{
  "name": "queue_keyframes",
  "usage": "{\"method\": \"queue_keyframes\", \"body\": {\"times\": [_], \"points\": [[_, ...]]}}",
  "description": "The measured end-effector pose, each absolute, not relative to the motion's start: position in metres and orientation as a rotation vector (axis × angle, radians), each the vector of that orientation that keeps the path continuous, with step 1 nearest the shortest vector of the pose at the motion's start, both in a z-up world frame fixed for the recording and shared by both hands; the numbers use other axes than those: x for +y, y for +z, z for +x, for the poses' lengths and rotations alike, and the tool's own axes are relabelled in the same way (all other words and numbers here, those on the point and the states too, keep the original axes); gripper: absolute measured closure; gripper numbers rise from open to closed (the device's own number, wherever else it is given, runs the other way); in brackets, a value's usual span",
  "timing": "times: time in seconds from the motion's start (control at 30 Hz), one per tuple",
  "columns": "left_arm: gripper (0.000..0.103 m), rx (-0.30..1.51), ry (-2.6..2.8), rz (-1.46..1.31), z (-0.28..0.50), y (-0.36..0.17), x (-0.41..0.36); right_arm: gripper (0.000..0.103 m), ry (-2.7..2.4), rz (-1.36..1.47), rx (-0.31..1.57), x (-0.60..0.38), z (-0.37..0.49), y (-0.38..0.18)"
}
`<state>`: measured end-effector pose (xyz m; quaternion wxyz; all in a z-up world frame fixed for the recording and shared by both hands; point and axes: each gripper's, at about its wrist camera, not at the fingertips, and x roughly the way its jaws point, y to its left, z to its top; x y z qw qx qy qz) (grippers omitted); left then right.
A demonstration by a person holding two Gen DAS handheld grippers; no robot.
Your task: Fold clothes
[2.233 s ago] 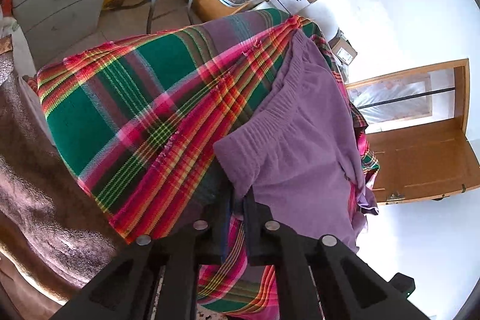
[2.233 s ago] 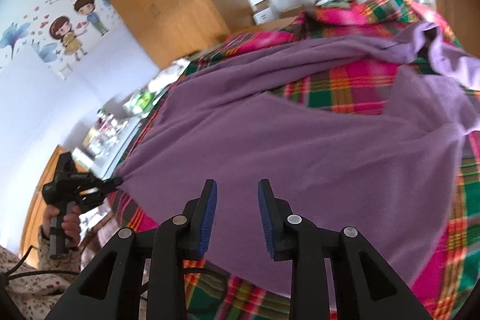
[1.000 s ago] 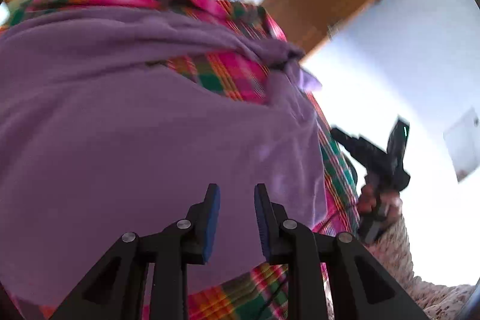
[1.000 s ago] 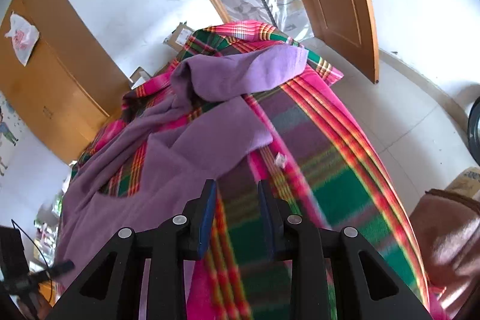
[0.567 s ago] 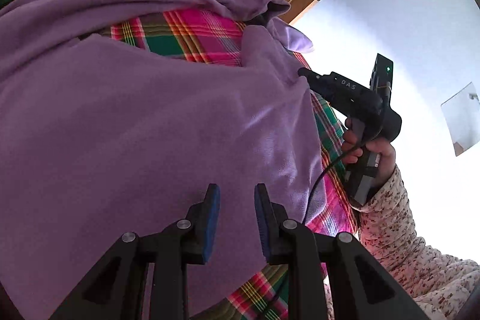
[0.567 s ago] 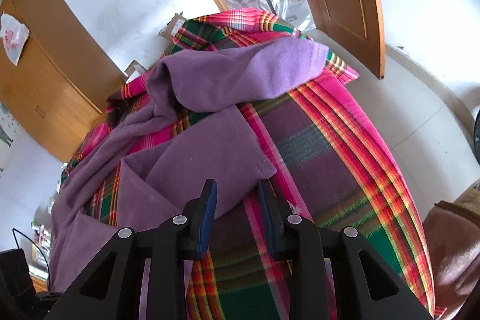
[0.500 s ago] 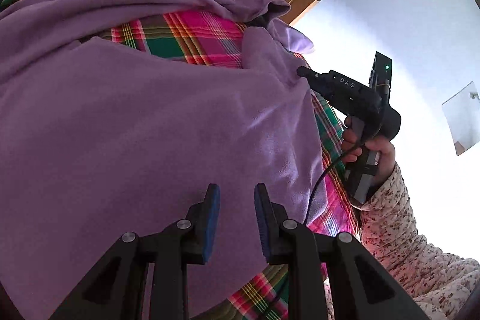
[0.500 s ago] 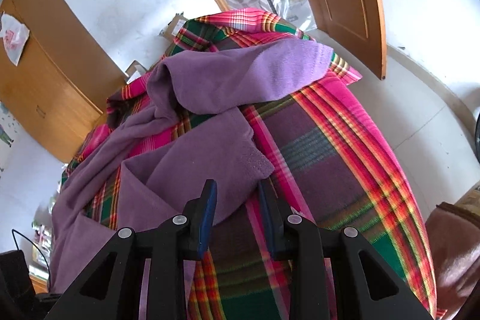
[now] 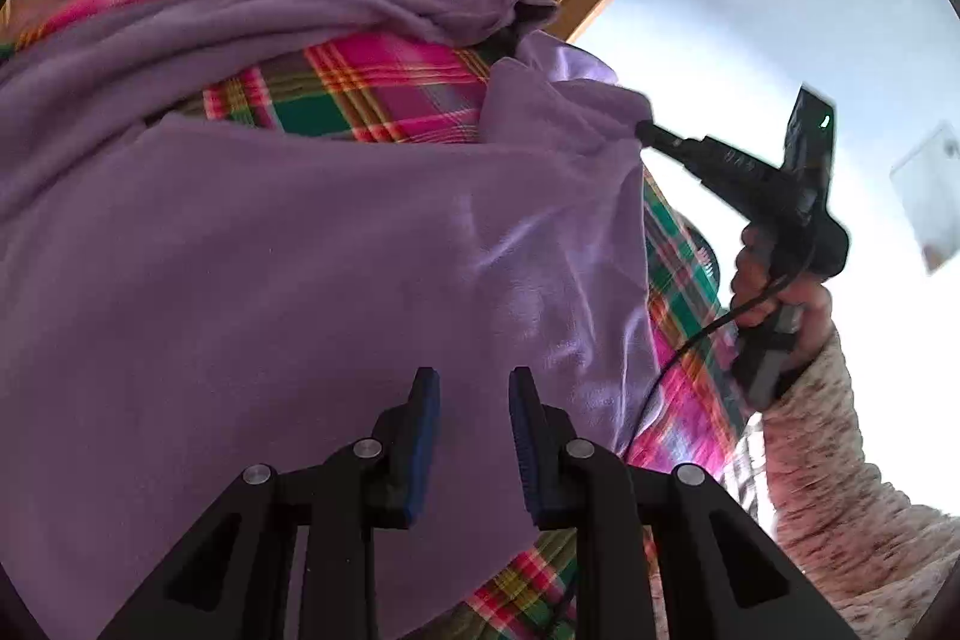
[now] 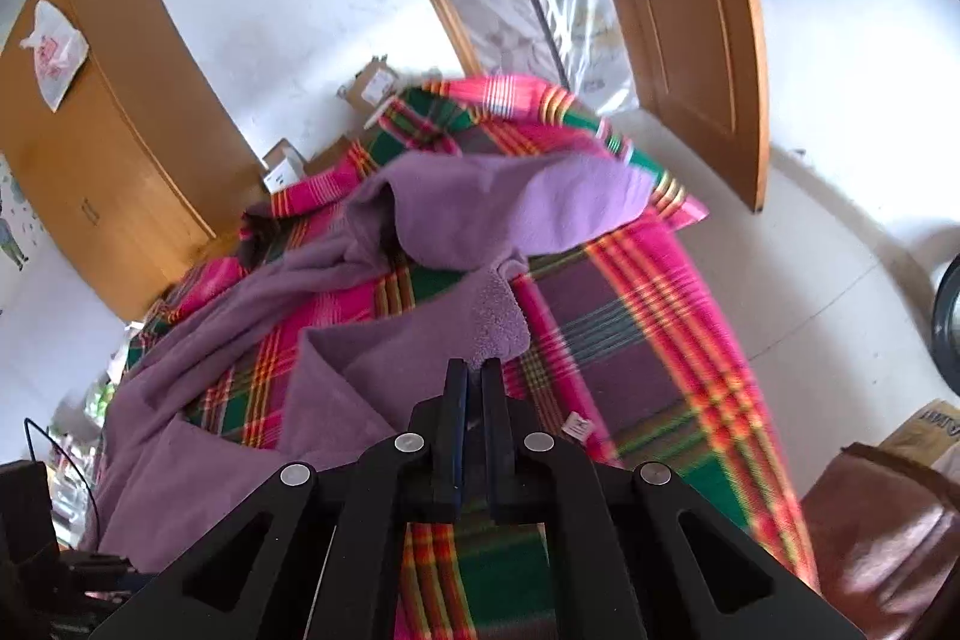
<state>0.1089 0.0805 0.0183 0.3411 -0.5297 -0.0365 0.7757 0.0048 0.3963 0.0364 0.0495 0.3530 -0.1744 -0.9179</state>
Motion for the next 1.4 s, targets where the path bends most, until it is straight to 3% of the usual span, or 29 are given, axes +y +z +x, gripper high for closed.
{"method": "queue_keyframes", "body": {"times": [0.3, 0.8, 1.1, 1.17, 1.2, 1.4], "points": [[0.075, 0.329, 2.061, -1.251, 0.169, 0.017, 0.11, 0.098, -2.888, 1.008, -0.556, 0.415, 0.042, 0.06], [0.075, 0.552, 2.094, -1.156, 0.193, 0.011, 0.126, 0.098, -3.059, 0.913, -0.653, 0.469, 0.076, 0.091], [0.074, 0.542, 2.098, -1.159, 0.192, 0.011, 0.128, 0.098, -3.116, 0.921, -0.697, 0.496, 0.085, 0.083], [0.086, 0.548, 2.106, -1.154, 0.192, 0.011, 0.129, 0.098, -3.135, 0.93, -0.697, 0.502, 0.086, 0.081], [0.099, 0.545, 2.114, -1.154, 0.19, 0.012, 0.129, 0.098, -3.146, 0.935, -0.697, 0.505, 0.086, 0.08], [0.099, 0.385, 2.104, -1.181, 0.18, 0.018, 0.115, 0.098, -3.189, 0.961, -0.724, 0.529, 0.087, 0.072]]}}
